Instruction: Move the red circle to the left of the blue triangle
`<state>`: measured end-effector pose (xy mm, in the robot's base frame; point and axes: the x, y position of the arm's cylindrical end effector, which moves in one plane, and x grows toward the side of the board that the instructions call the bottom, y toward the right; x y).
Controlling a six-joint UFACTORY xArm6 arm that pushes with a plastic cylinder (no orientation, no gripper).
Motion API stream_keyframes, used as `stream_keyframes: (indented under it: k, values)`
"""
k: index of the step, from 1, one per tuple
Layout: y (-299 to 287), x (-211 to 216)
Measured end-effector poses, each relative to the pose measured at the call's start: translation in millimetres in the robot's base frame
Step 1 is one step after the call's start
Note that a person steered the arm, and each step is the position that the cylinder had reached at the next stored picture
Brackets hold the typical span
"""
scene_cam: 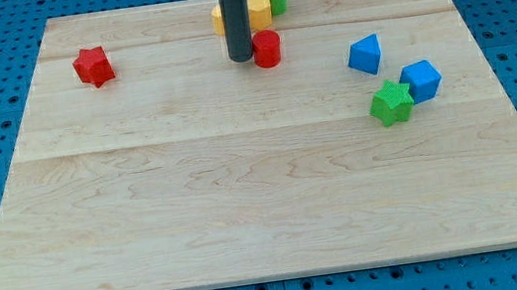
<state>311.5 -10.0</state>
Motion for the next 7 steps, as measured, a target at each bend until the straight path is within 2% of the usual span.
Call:
stream_keyframes:
  k: [1, 2, 5, 6, 7]
  values:
    - [-0.7, -5.7]
    - [42.3, -5.2]
    - [99.6, 35.8]
    - [101.5, 58.9]
    - [12.1, 85.2]
